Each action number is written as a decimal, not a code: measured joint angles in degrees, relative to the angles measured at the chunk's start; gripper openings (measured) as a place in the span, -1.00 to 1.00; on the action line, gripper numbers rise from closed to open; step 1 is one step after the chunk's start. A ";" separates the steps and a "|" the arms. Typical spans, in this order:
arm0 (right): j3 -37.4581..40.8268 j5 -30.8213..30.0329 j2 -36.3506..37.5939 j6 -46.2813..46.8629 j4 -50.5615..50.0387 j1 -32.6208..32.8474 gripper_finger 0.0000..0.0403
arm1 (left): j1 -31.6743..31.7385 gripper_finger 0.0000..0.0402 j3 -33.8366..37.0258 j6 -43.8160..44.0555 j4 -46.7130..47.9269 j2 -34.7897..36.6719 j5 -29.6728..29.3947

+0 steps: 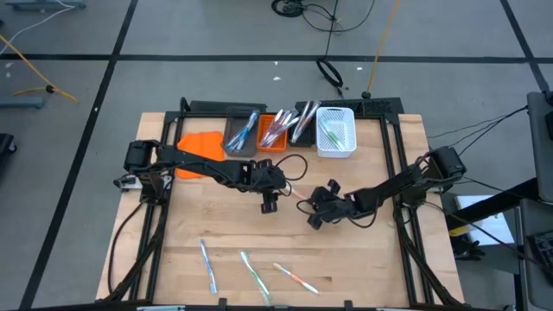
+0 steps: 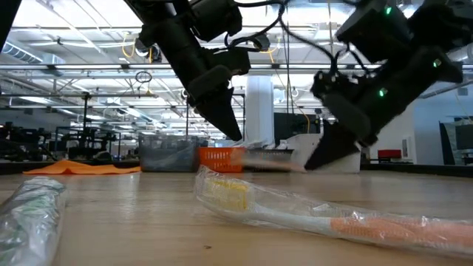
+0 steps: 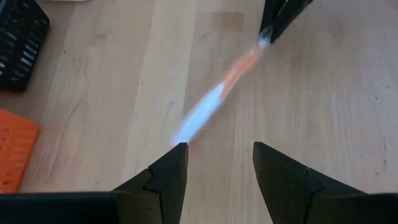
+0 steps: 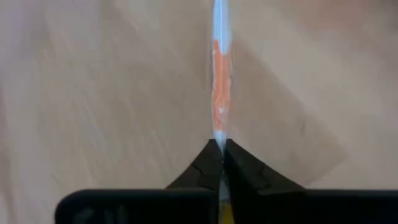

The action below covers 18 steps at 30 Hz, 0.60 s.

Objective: Pick & Place Toothbrushes
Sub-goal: Put the orange toothbrush into the black bin

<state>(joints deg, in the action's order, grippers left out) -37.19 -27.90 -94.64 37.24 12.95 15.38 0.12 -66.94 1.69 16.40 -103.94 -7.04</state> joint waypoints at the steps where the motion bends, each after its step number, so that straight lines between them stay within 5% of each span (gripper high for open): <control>1: 0.00 -0.92 1.07 -0.52 0.06 0.00 -0.99 | 0.00 -0.08 0.00 0.02 0.00 0.00 -0.05; 18: -0.02 -17.57 17.33 -7.58 -3.71 0.11 -0.99 | 0.00 -0.08 0.00 2.29 -9.62 0.16 -0.60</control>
<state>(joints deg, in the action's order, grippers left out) -37.21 -45.47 -77.31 29.65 9.24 15.49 0.12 -66.94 3.97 6.78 -103.78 -7.64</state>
